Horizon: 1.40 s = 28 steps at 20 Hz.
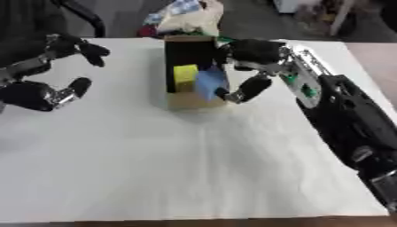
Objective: Pick up objects on the table and place them in the box.
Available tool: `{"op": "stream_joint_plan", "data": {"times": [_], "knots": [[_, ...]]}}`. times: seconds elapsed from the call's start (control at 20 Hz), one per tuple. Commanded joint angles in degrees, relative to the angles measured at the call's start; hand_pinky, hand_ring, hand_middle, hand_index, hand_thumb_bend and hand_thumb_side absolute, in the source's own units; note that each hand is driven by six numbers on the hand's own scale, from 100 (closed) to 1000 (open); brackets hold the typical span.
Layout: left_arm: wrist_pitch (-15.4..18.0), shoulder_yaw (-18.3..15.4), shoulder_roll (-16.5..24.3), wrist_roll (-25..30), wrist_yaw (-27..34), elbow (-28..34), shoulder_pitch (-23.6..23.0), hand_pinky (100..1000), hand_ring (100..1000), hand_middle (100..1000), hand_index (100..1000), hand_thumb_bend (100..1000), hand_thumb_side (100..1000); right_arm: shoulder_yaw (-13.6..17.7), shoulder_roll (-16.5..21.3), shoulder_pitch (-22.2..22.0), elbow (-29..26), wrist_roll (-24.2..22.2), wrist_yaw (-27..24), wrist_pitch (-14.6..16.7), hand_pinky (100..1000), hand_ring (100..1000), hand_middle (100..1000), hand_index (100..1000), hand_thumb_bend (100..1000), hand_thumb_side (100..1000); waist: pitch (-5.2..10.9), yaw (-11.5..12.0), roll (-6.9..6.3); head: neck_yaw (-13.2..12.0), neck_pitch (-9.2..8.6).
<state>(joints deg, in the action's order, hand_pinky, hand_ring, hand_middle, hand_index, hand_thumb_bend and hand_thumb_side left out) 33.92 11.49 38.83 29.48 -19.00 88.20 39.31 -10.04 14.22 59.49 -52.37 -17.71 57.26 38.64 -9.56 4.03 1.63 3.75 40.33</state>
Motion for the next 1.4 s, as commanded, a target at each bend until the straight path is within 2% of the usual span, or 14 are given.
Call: {"op": "stream_joint_plan", "data": {"times": [0.05, 0.25, 0.45, 0.6, 0.8, 0.9, 1.2, 1.4], "knots": [[1.70, -0.47, 0.79, 2.17, 0.77, 1.17, 0.85, 779, 710, 677, 936, 100, 809, 3.93, -0.89, 1.99, 0.36, 1.13, 3.41, -3.20, 820, 763, 584, 760, 102, 383, 1.29, 0.33, -0.10, 0.45, -0.78], [1.58, -0.50, 0.55, 2.42, 1.04, 1.30, 0.84, 779, 710, 675, 936, 100, 812, 6.02, -2.96, 2.45, 1.37, 3.07, 7.48, -7.27, 818, 765, 606, 780, 100, 389, 1.23, 0.79, 0.02, 0.85, -0.82], [1.56, -0.44, 0.37, 2.88, 1.35, 1.33, 0.82, 777, 709, 673, 936, 100, 817, 6.71, -4.69, 2.31, 3.31, 4.90, 11.56, -10.49, 821, 775, 667, 835, 101, 407, 1.00, 1.14, 0.07, 1.19, -0.93], [1.45, -0.64, 0.44, 2.99, 1.55, 1.35, 0.72, 777, 708, 671, 936, 100, 819, 7.26, -5.16, 1.98, 5.12, 5.73, 14.76, -11.24, 833, 793, 738, 914, 117, 429, 0.84, 1.20, 0.04, 1.21, -1.00], [1.31, -0.90, 0.59, 3.01, 1.61, 1.37, 0.43, 776, 708, 671, 936, 100, 821, 8.36, -4.93, 1.61, 6.94, 6.53, 18.87, -11.89, 836, 802, 766, 958, 133, 419, 0.69, 0.98, 0.00, 1.14, -1.08], [1.23, -1.02, 0.69, 2.99, 1.56, 1.33, 0.25, 776, 708, 670, 937, 100, 821, 9.01, -4.64, 1.48, 7.70, 7.15, 20.50, -12.12, 841, 810, 801, 984, 170, 477, 0.67, 0.73, -0.01, 1.08, -1.08], [1.16, -1.22, 0.76, 2.91, 1.43, 1.14, -0.16, 776, 708, 670, 937, 100, 822, 10.22, -3.80, 1.38, 8.50, 8.17, 22.76, -13.32, 855, 832, 907, 1000, 279, 582, 0.81, 0.08, -0.09, 1.01, -0.97], [1.14, -1.39, 0.83, 2.77, 1.43, 1.12, -0.42, 776, 708, 669, 937, 100, 821, 10.66, -3.16, 1.25, 7.28, 8.87, 22.17, -13.57, 850, 828, 896, 1000, 255, 588, 0.93, -0.20, -0.18, 0.84, -0.90]]}}
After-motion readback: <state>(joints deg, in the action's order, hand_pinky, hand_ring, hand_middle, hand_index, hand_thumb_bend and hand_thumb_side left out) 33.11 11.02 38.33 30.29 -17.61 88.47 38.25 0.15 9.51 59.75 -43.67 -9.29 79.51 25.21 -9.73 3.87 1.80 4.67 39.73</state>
